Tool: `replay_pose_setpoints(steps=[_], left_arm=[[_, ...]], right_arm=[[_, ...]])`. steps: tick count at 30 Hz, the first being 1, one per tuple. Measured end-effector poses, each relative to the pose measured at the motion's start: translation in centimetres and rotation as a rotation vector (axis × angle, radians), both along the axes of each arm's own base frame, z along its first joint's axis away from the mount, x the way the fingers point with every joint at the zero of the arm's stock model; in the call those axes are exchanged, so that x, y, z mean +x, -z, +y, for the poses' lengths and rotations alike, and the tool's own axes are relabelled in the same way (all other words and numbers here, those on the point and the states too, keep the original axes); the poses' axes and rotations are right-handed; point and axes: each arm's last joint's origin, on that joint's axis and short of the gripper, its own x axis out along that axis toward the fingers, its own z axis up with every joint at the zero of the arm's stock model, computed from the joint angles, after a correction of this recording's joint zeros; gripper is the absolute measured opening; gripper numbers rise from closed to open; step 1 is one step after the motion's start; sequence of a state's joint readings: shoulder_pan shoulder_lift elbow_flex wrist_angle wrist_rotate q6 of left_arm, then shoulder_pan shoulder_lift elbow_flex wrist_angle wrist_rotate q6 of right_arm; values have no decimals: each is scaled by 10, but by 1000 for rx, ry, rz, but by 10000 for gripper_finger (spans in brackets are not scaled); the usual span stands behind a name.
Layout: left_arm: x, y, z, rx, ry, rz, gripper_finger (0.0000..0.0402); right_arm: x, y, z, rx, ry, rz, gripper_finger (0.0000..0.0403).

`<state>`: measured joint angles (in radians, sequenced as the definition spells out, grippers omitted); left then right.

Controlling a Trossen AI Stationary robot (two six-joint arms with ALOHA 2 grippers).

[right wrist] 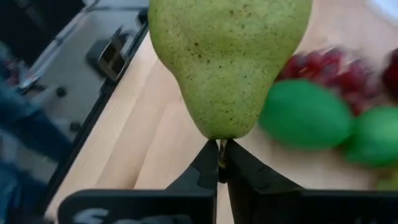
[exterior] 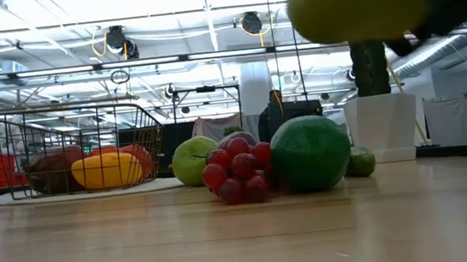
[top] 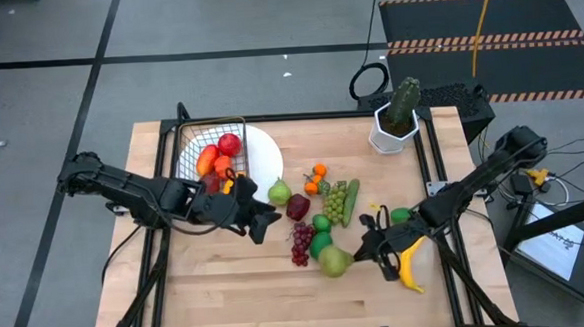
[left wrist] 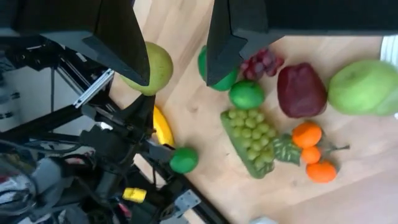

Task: Build produce basket
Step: Put the bottom green pear into the wire basket

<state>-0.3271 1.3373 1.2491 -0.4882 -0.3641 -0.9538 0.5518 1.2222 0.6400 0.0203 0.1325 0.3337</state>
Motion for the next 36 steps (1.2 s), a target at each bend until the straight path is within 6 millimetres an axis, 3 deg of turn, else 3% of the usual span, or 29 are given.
replay_pose_setpoints(steps=[8, 16, 20, 25, 29, 36], left_arm=[[2, -7, -8, 73, 78, -75, 165], [3, -11, -12, 104, 111, -119, 263], [9, -19, -16, 142, 143, -223, 307], [24, -26, -25, 216, 211, -250, 321], [47, -25, -35, 291, 340, -168, 321], [95, 0, -45, 349, 481, 8, 321]], right_arm=[[14, -53, 5, 73, 180, 7, 3], [30, -85, -5, 389, 480, 175, 3], [40, -84, -13, 564, 536, 291, 3], [50, -74, -19, 730, 516, 485, 3], [57, -69, -21, 812, 438, 606, 4], [66, -62, -33, 961, 385, 803, 4]])
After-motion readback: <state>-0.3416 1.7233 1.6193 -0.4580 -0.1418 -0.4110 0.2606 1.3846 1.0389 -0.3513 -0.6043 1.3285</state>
